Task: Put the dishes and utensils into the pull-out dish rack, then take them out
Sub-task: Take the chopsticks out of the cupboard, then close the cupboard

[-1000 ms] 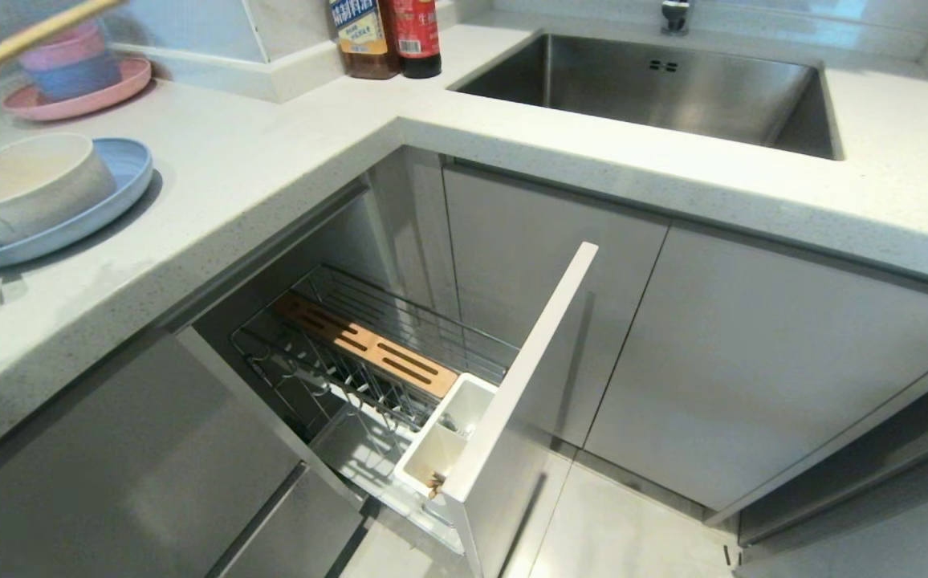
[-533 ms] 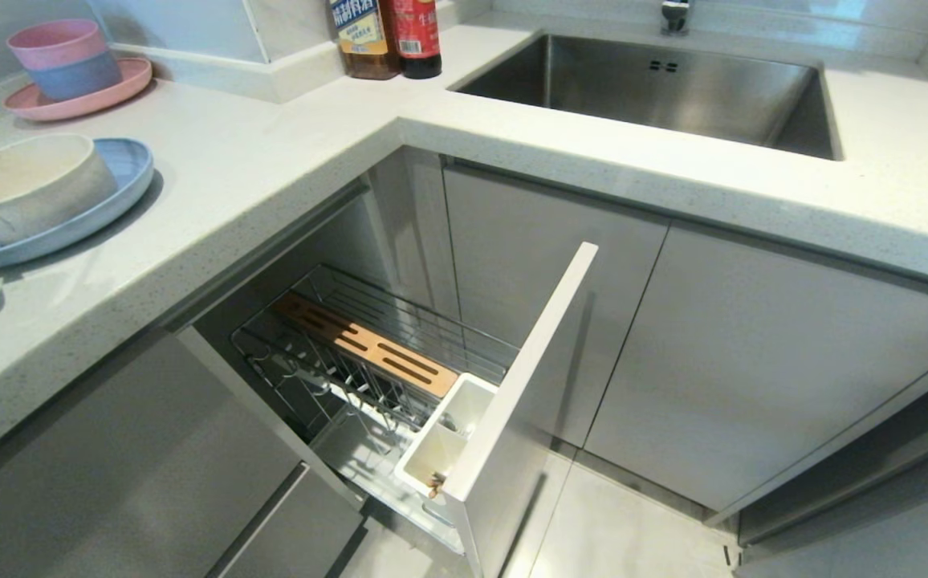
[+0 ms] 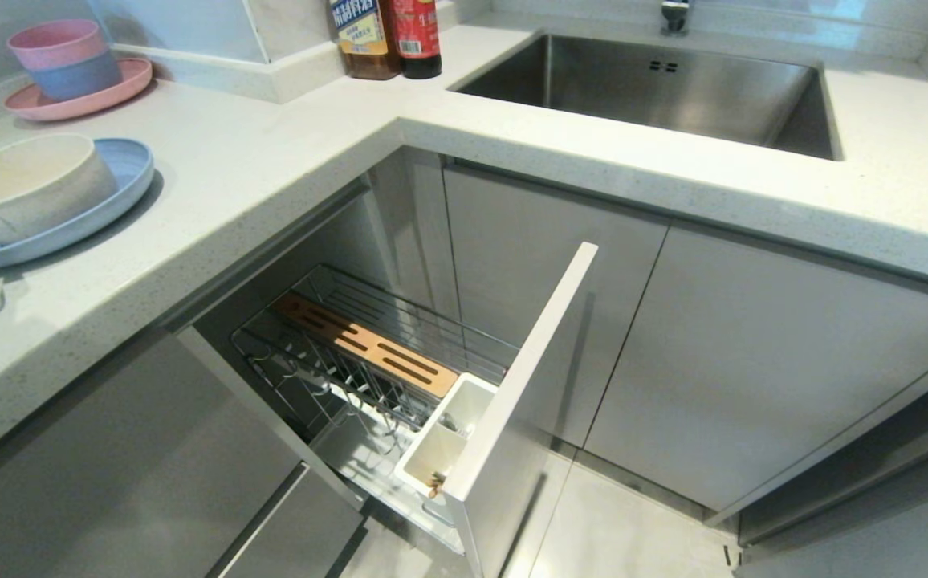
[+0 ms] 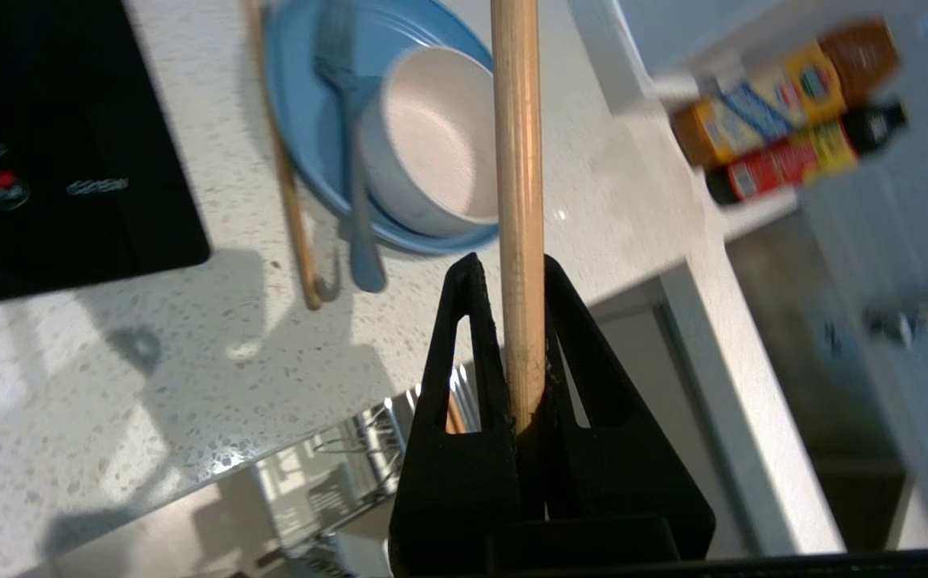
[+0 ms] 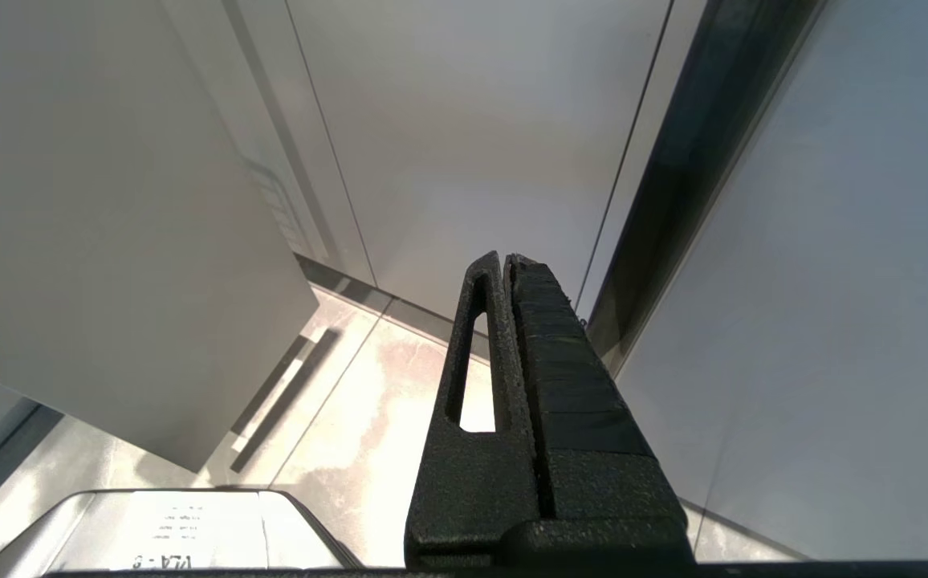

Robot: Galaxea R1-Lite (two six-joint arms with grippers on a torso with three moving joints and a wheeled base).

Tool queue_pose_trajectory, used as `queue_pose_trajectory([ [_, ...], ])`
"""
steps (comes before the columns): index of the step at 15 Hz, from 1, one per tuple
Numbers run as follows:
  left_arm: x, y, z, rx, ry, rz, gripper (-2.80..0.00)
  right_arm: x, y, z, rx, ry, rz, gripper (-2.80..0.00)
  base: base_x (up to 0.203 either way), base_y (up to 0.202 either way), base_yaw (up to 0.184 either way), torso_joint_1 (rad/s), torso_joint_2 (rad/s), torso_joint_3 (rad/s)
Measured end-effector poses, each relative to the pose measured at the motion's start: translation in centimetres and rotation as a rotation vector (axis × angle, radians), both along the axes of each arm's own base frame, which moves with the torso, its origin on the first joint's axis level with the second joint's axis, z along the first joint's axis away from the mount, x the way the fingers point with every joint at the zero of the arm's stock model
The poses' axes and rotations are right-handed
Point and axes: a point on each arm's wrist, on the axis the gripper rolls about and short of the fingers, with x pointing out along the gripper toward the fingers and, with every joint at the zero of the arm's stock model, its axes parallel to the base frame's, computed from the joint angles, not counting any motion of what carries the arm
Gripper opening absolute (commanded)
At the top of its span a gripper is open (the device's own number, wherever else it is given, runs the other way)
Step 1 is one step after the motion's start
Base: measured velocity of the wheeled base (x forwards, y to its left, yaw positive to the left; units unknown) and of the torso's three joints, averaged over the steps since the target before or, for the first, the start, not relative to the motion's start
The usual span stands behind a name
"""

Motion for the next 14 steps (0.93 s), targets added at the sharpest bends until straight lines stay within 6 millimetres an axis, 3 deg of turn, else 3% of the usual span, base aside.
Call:
queue_pose_trajectory([
  [7, 4.5, 2.3, -1.8, -0.121, 0.137, 0.113, -2.8, 0.0, 0.0, 0.0, 0.0, 0.0, 0.0, -2.8, 0.0, 0.0, 0.0, 0.0, 0.0, 0.0],
  [14, 8.0, 7.3, -5.2, -0.21, 0.242, -0.103, -2.8, 0.0, 0.0, 0.0, 0.0, 0.0, 0.0, -2.8, 0.0, 0.0, 0.0, 0.0, 0.0, 0.0],
])
